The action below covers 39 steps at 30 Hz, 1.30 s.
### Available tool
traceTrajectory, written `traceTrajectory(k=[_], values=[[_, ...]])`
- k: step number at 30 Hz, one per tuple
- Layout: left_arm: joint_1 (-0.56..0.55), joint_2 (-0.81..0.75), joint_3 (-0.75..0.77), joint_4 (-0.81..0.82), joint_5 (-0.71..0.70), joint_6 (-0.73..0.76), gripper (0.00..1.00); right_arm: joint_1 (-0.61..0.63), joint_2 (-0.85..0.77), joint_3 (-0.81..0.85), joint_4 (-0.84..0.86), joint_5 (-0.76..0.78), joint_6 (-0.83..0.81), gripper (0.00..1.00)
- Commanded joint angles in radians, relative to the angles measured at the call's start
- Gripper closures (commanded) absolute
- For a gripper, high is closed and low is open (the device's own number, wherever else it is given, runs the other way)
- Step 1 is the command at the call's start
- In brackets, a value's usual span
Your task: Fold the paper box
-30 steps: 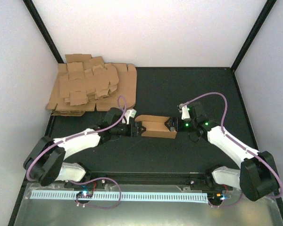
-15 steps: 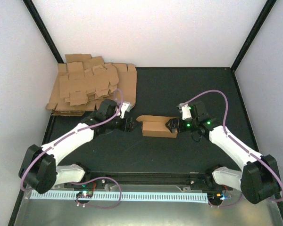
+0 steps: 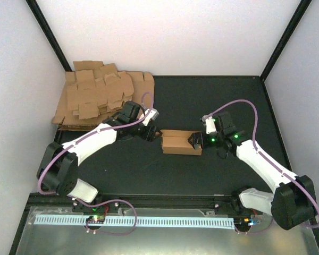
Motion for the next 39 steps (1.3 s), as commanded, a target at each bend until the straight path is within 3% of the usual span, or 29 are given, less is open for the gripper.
traceTrajectory(k=[1,7,16,22,27,34,39], values=[[0.006,-0.004,0.024,-0.004,0.09,0.057,0.38,-0.004,0.013,0.01,0.008,0.019,0.0,0.01],[0.006,0.015,0.024,0.008,0.135,0.062,0.46,-0.004,0.031,-0.02,0.065,-0.003,0.03,0.0],[0.003,0.038,0.059,-0.06,0.095,0.039,0.76,-0.003,0.025,-0.039,0.087,0.0,0.042,0.0],[-0.022,0.017,0.059,-0.078,0.085,-0.062,0.91,-0.004,0.021,-0.054,0.114,-0.027,0.064,0.01],[-0.063,0.013,0.053,-0.042,0.059,-0.188,0.98,-0.002,0.011,-0.084,0.156,-0.074,0.101,0.01],[-0.064,-0.024,-0.026,0.101,0.061,-0.402,0.98,0.003,-0.054,-0.146,0.212,-0.082,0.157,0.01],[-0.067,-0.037,-0.011,0.096,0.028,-0.4,0.98,0.022,-0.119,-0.2,0.249,-0.064,0.166,0.0]])
